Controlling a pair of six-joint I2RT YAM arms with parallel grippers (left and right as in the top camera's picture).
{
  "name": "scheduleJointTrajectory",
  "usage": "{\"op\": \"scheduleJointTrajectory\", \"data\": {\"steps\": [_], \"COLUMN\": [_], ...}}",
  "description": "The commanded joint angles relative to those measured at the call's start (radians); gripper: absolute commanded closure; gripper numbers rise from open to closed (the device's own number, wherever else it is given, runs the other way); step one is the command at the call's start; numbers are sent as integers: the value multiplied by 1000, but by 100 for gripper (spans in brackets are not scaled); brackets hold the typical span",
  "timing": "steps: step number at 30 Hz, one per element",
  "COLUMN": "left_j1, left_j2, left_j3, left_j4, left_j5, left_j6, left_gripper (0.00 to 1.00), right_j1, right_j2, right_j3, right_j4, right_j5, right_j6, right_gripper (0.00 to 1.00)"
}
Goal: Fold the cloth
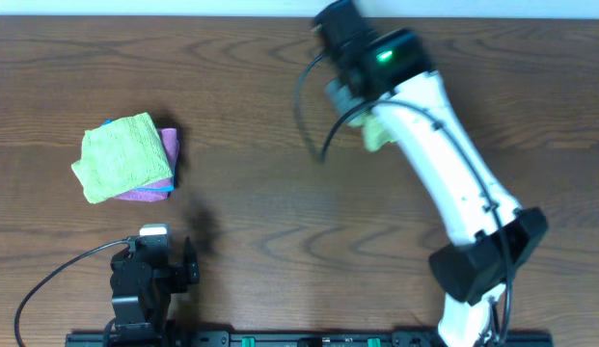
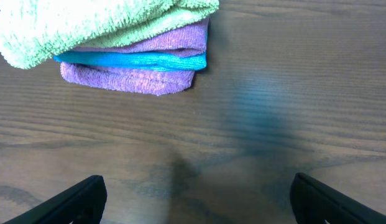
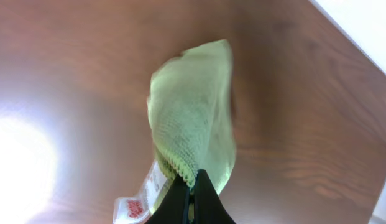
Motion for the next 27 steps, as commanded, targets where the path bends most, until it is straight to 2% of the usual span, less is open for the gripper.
{"op": "scheduleJointTrajectory", "data": {"steps": [1,5,13,19,27], "left_j1": [-4,-4,-4,-4,-4], "left_j2": [-6,-6,-6,-6,-6], "left_j3": [-12,-12,-12,-12,-12], "left_j4": [-8,-8,-8,-8,-9], "left_j5": [0,0,0,0,0], "left_j6": [-4,-4,-4,-4,-4], "left_gripper": [4,4,5,4,5], "right_j1": [93,163,167,123,-11], "right_j2": [-79,-170,-301,-272,-113], "right_j3": [4,4,4,3,3], "right_j4": [-53,-119,-178,-149,-39], "right_j5": [-24,-44,-91,-92,-166], "right_j6": [35,105,163,156,74], "right_gripper": [99,99,99,99,99]}}
